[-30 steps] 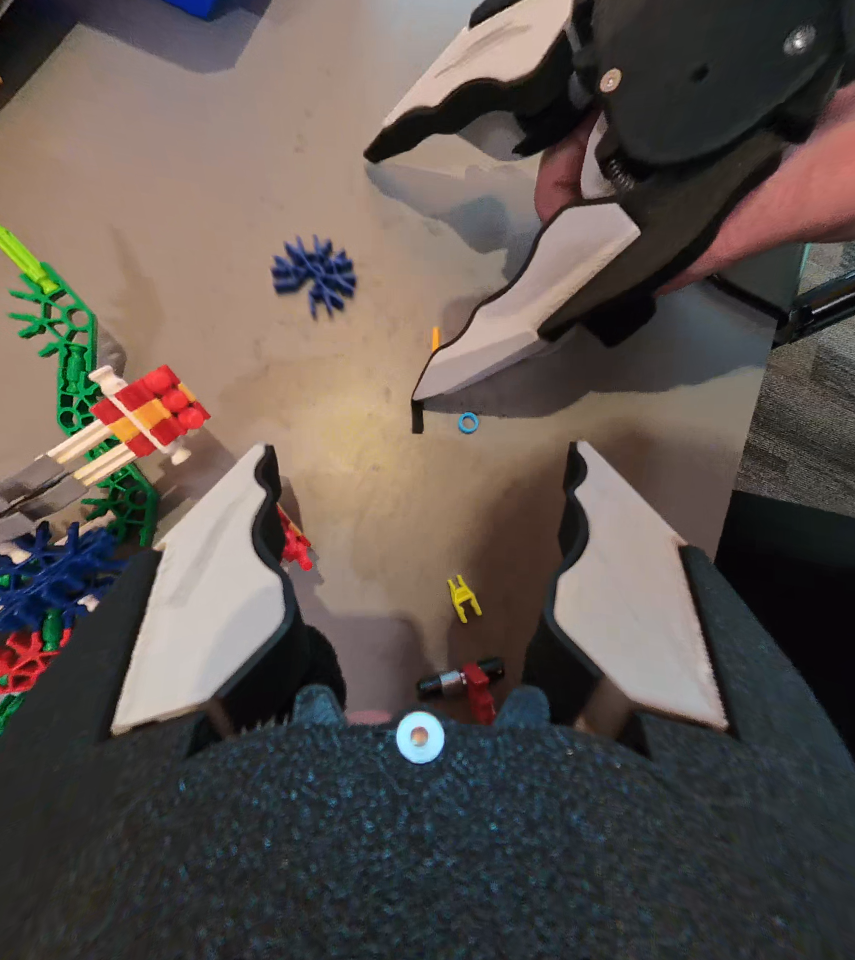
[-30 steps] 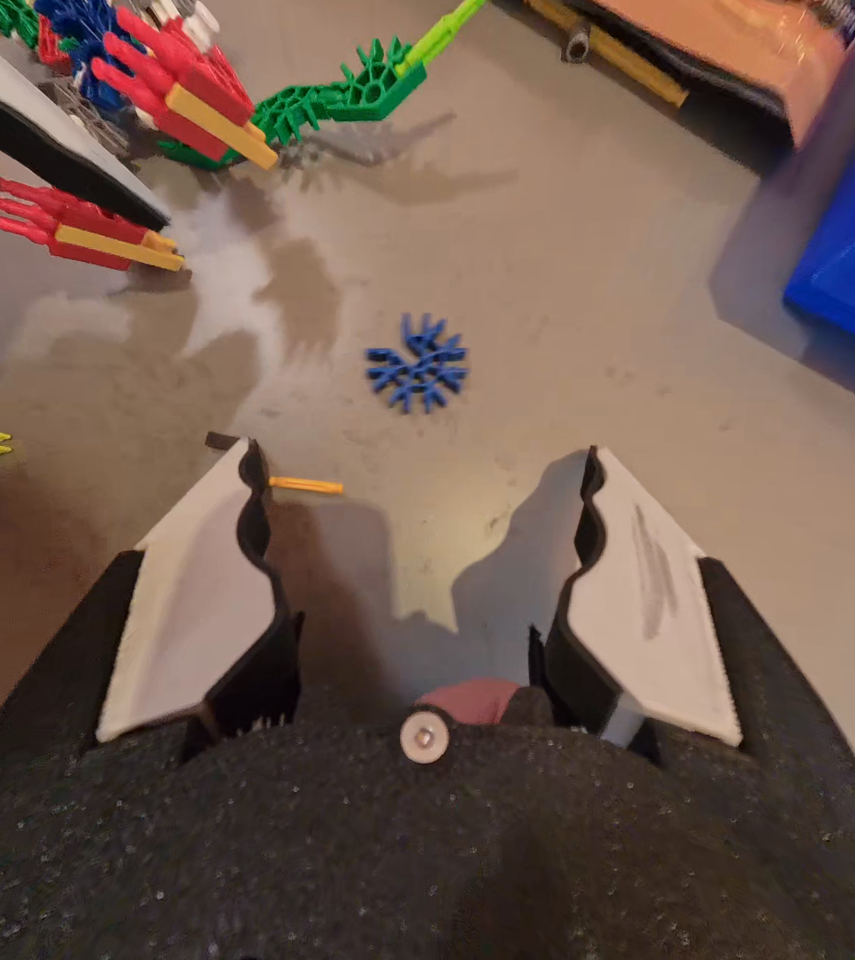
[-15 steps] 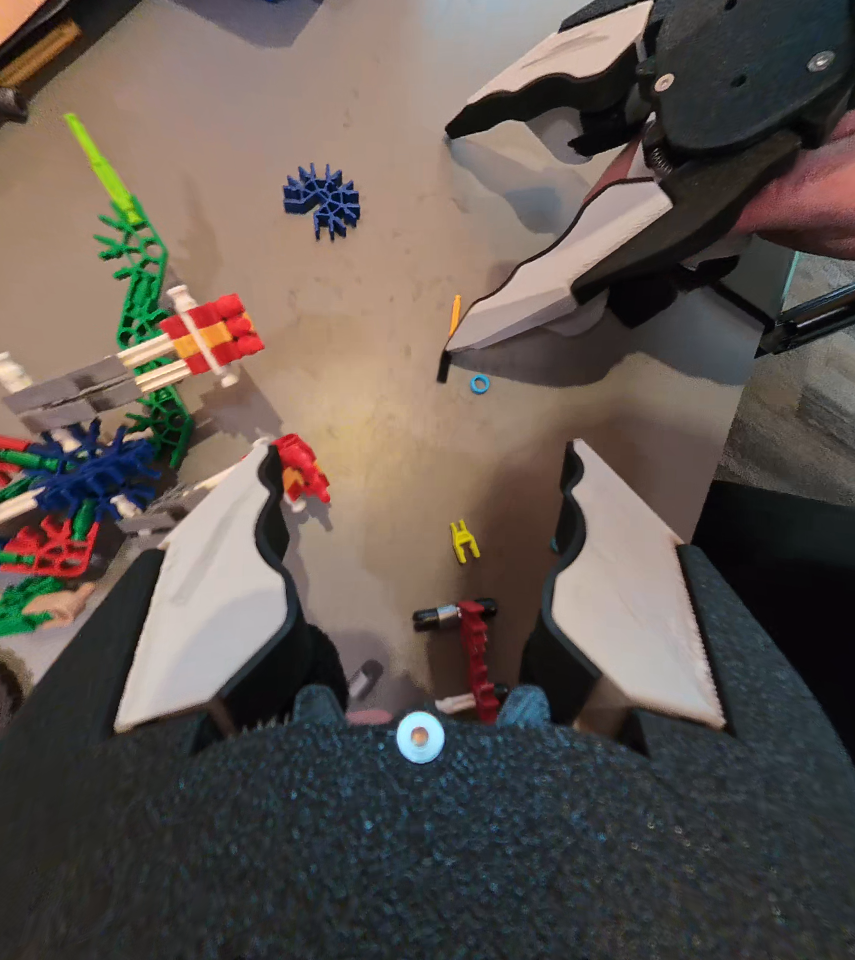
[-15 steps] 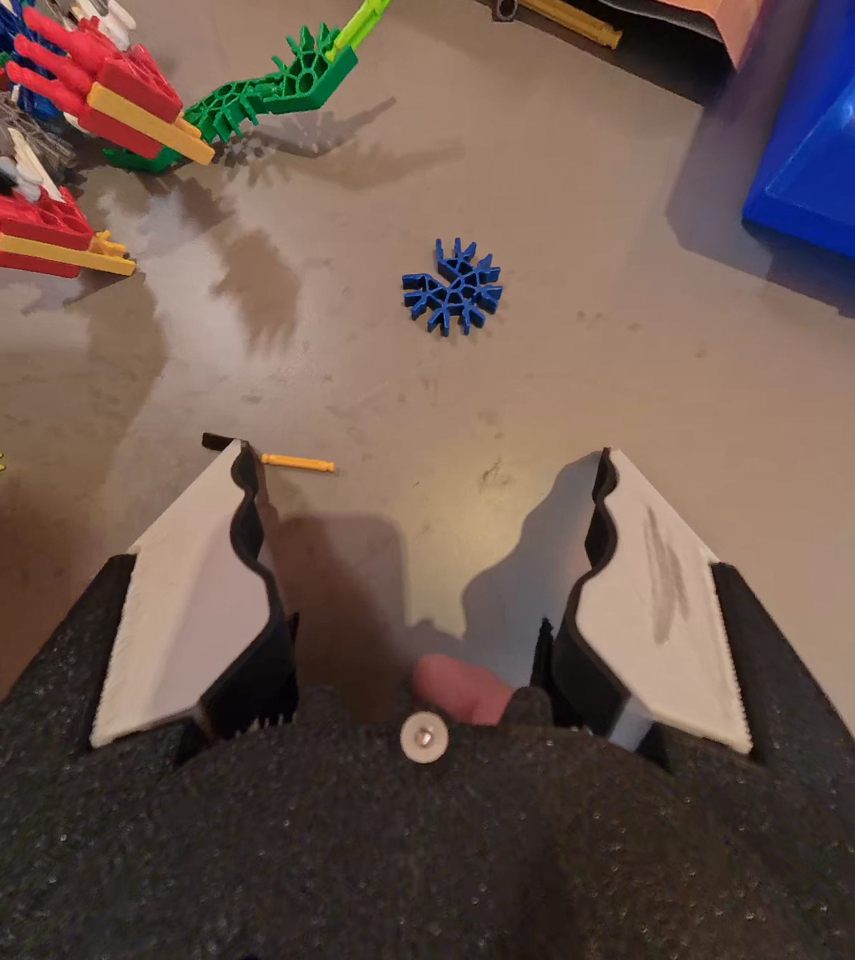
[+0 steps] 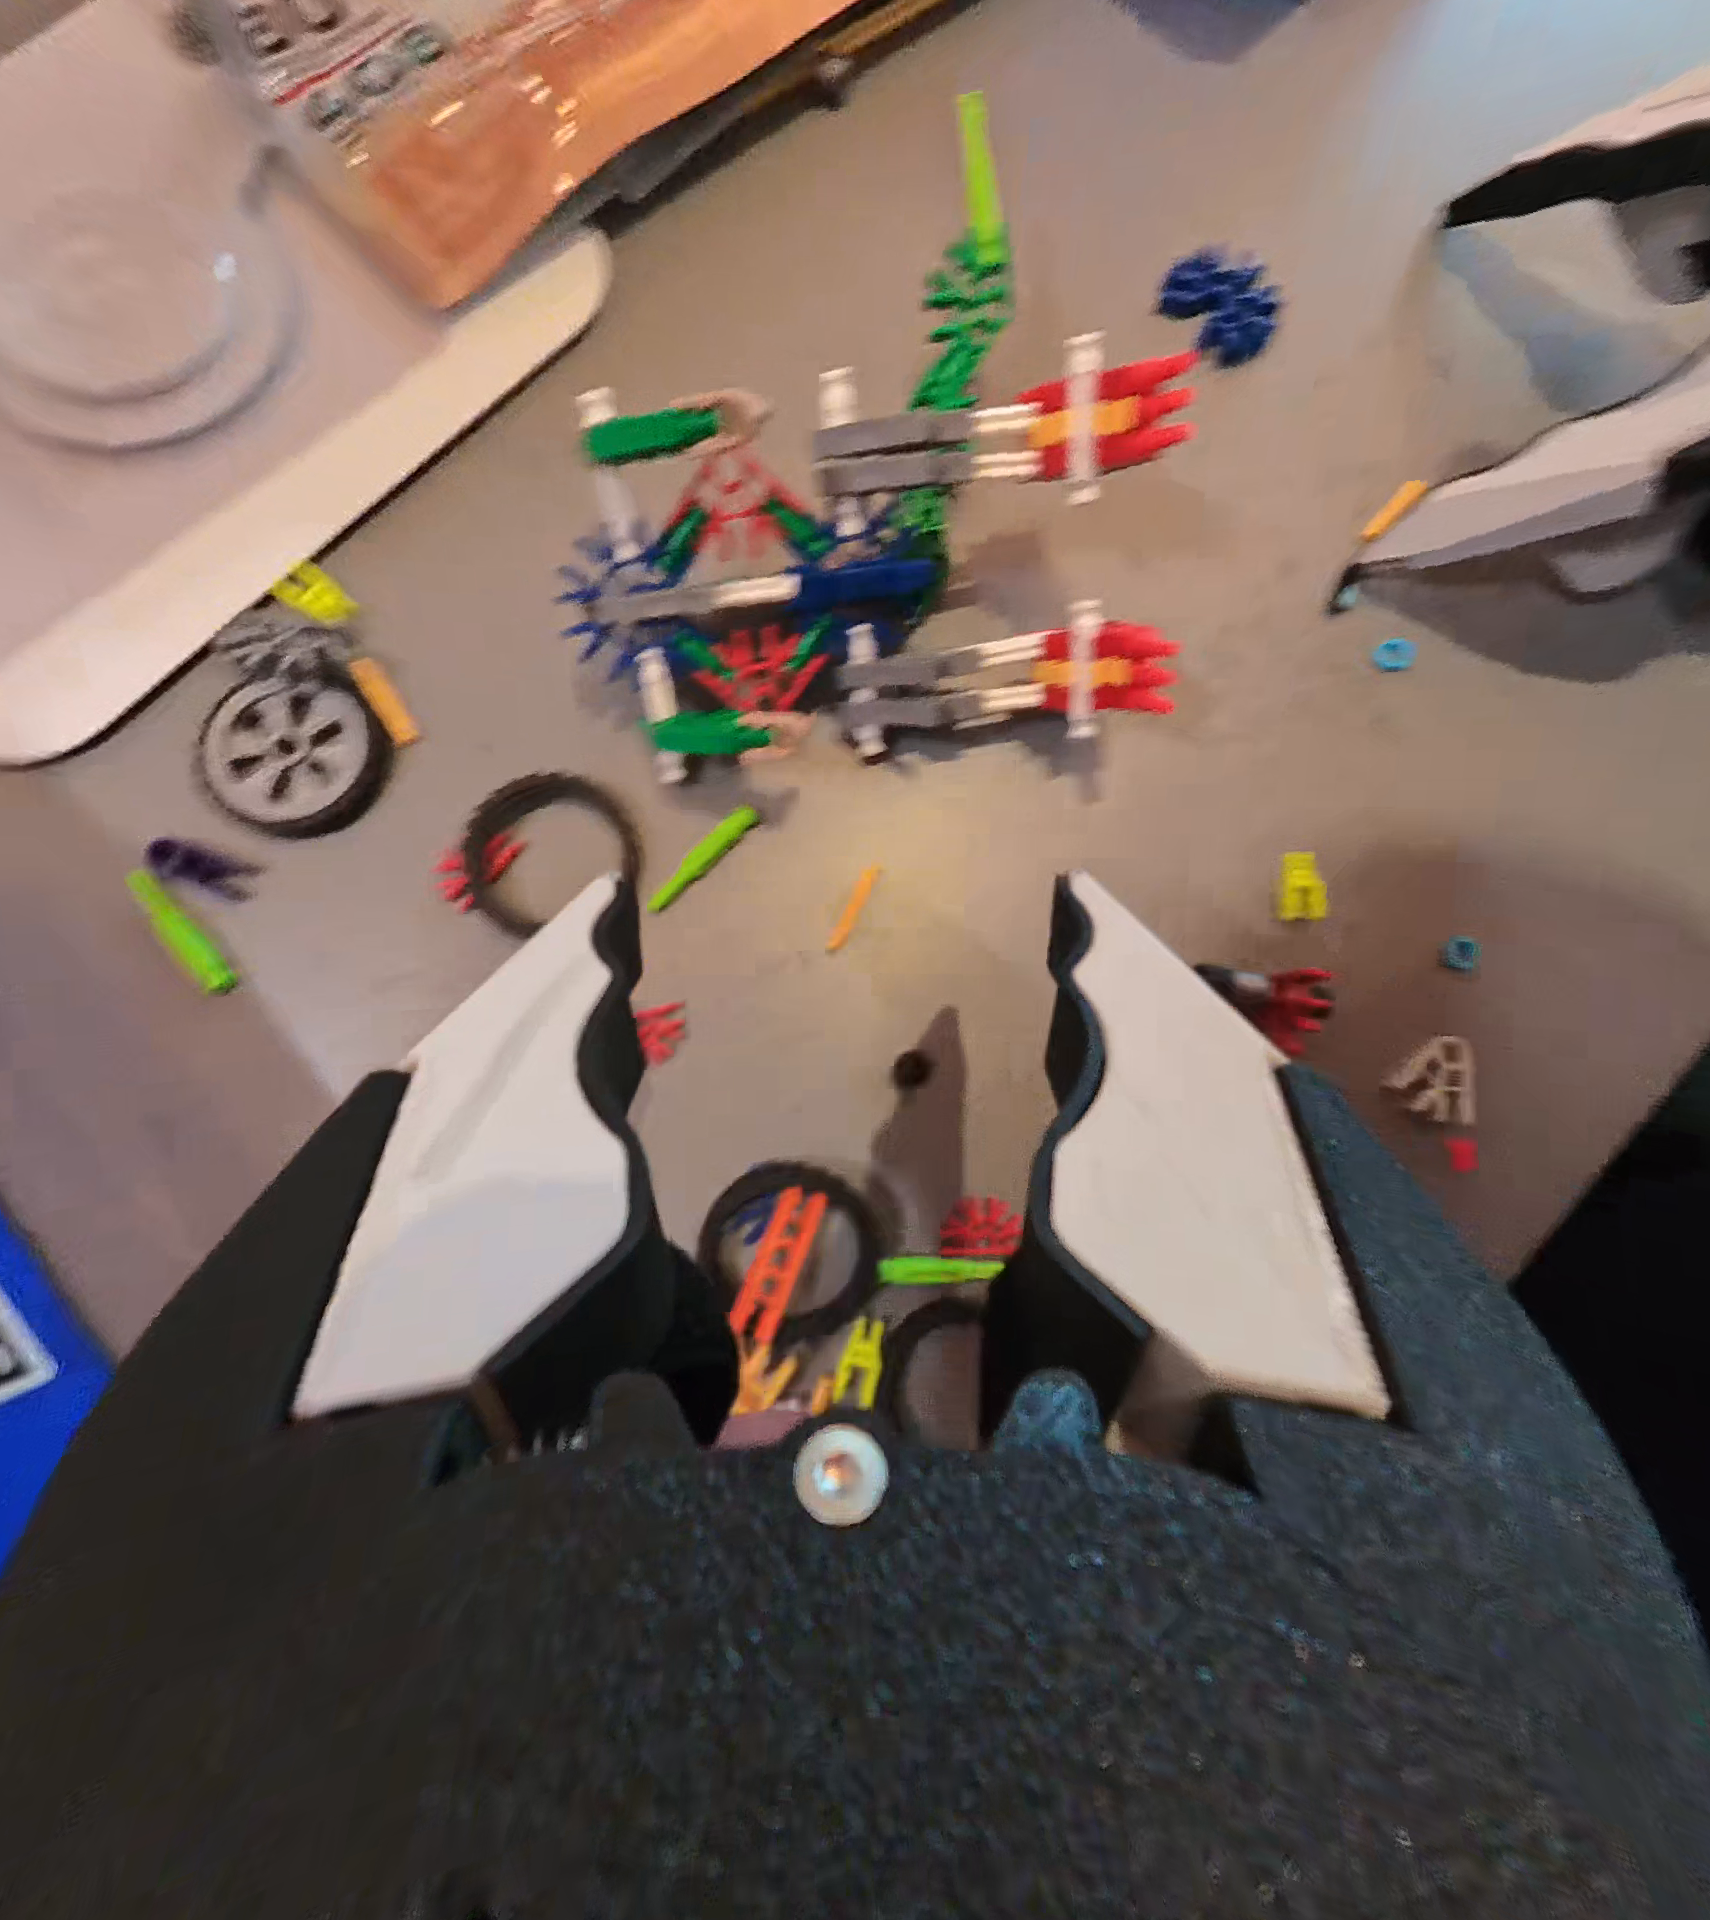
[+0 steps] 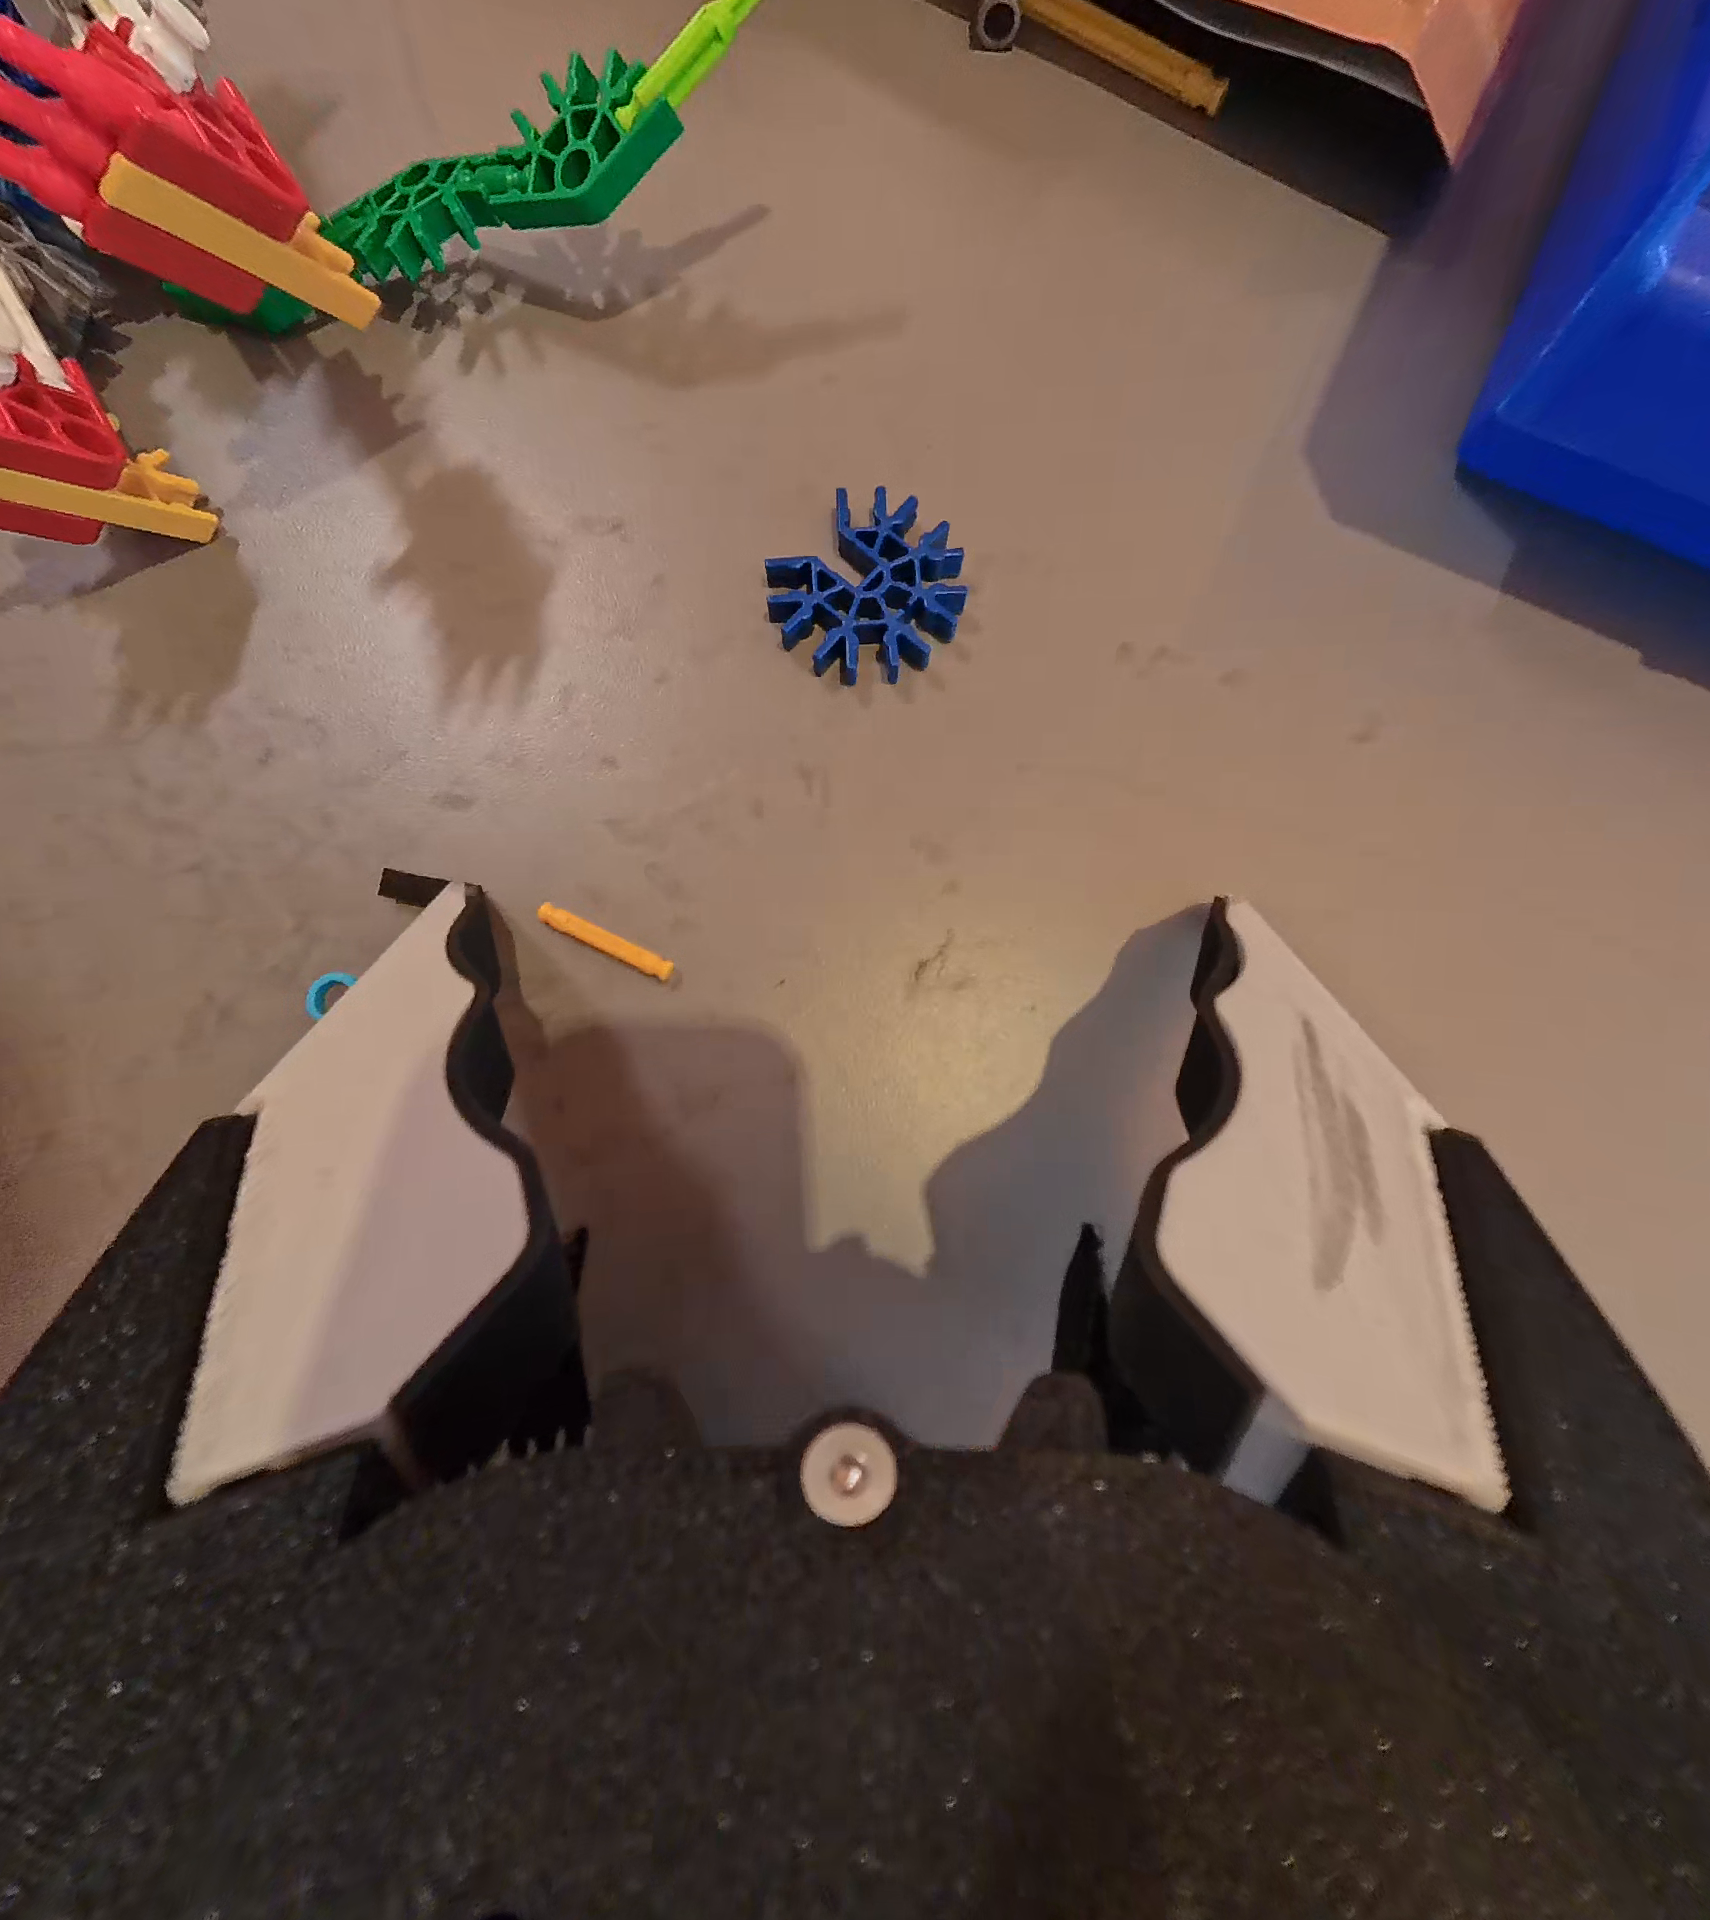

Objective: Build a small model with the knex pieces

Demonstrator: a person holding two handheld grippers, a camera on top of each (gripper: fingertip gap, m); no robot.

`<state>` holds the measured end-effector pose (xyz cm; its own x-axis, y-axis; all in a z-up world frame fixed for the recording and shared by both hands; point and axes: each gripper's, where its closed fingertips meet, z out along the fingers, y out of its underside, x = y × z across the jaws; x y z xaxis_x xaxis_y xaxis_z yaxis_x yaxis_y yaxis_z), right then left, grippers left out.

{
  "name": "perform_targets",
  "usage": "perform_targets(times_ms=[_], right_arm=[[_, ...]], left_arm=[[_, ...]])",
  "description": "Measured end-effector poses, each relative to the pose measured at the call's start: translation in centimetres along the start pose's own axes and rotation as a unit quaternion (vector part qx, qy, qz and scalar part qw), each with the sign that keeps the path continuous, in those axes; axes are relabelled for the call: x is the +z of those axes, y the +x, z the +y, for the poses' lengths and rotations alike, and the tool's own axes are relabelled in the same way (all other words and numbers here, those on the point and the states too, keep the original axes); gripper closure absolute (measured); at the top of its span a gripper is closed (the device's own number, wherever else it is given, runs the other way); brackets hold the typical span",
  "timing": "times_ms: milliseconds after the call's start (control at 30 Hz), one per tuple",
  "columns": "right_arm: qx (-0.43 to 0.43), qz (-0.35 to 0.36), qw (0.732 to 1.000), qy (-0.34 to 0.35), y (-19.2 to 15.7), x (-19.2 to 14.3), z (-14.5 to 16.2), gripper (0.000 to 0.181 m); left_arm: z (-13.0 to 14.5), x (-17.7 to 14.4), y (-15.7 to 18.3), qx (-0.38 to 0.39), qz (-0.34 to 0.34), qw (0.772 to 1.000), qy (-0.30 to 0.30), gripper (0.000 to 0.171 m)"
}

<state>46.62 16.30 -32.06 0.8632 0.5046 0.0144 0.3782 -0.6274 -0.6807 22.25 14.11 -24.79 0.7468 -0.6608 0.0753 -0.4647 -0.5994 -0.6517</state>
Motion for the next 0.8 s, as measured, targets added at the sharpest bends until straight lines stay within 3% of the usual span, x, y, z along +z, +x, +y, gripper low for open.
perform_targets(times_ms=[133, 233, 333, 400, 600, 800], right_arm=[[0.003, 0.003, 1.0, 0.001, 0.0, 0.0, 0.0, 0.05], [-0.006, -0.012, 1.0, -0.017, -0.1, 0.0, 0.1, 0.049], [-0.004, -0.001, 1.0, 0.007, 0.0, -0.2, 0.1, 0.05], [-0.001, 0.003, 1.0, 0.002, 0.2, -0.2, 0.2, 0.049], [-0.002, -0.003, 1.0, -0.003, 0.1, 0.0, 0.2, 0.048], [-0.002, -0.003, 1.0, -0.006, 0.1, 0.1, 0.1, 0.048]], left_arm=[[0.8, 0.0, -2.4, -0.057, 0.015, 0.998, -0.011, 0.087], [1.7, 1.1, -5.8, -0.07, -0.041, 0.997, -0.019, 0.088], [3.6, 2.5, -6.5, -0.067, -0.04, 0.995, -0.057, 0.065], [4.8, 3.2, -6.8, -0.064, -0.049, 0.994, -0.076, 0.061], [5.3, 3.7, -8.4, -0.065, -0.102, 0.99, -0.075, 0.082], [5.3, 3.6, -8.7, -0.072, -0.116, 0.989, -0.053, 0.083]])
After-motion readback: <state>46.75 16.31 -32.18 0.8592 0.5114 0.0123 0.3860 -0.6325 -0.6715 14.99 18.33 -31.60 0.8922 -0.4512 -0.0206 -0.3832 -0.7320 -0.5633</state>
